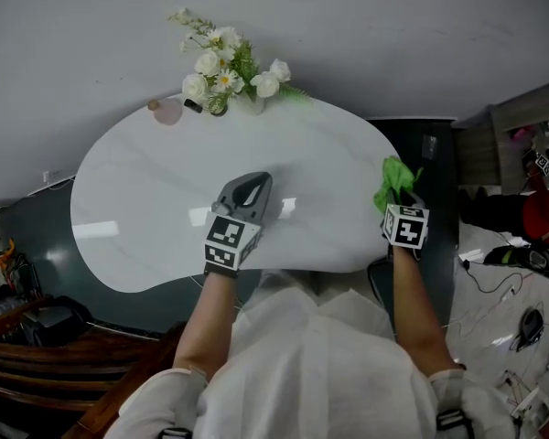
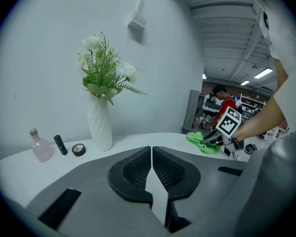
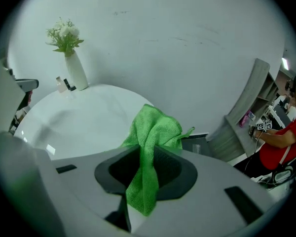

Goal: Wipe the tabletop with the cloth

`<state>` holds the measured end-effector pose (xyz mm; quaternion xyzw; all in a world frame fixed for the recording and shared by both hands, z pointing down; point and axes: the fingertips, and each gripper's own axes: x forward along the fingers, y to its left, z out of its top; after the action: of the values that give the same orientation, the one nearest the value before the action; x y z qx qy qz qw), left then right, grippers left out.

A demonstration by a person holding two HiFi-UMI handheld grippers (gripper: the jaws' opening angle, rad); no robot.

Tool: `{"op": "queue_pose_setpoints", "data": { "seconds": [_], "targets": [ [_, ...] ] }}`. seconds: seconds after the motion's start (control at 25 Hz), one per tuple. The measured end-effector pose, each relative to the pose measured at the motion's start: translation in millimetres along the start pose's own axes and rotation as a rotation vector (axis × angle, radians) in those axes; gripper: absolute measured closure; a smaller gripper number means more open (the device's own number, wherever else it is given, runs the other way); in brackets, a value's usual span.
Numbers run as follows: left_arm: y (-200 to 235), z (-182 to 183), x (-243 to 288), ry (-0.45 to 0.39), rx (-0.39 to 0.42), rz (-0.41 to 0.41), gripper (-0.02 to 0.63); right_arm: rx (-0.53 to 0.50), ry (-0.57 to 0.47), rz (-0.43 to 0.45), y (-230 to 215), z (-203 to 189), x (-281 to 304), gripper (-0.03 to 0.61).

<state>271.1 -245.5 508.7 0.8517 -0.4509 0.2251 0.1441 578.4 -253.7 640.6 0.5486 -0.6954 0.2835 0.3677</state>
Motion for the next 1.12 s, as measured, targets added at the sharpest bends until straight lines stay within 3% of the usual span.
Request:
{"op": "queue_pose_setpoints", "data": {
  "seconds": [0.2, 0.6, 0.88, 1.12],
  "targets": [
    [11, -9, -19, 0.005, -0.016, 0.034, 0.589, -0.065, -0.012, 0.064, 62, 17, 10, 0.495],
    [38, -39, -68, 0.022, -0.049, 0.099, 0.589, -0.391, -0.068, 0.281, 250, 78, 35, 0.495],
    [46, -53, -81, 0.040, -0.064, 0.114, 0.589, -0.731, -0.073, 0.498, 354, 40, 8, 0.497],
    [39, -51, -66, 0.045, -0.057, 0.091, 0.589, -0.893, -0.064, 0.648, 354, -15, -27, 0.495]
  ]
}}
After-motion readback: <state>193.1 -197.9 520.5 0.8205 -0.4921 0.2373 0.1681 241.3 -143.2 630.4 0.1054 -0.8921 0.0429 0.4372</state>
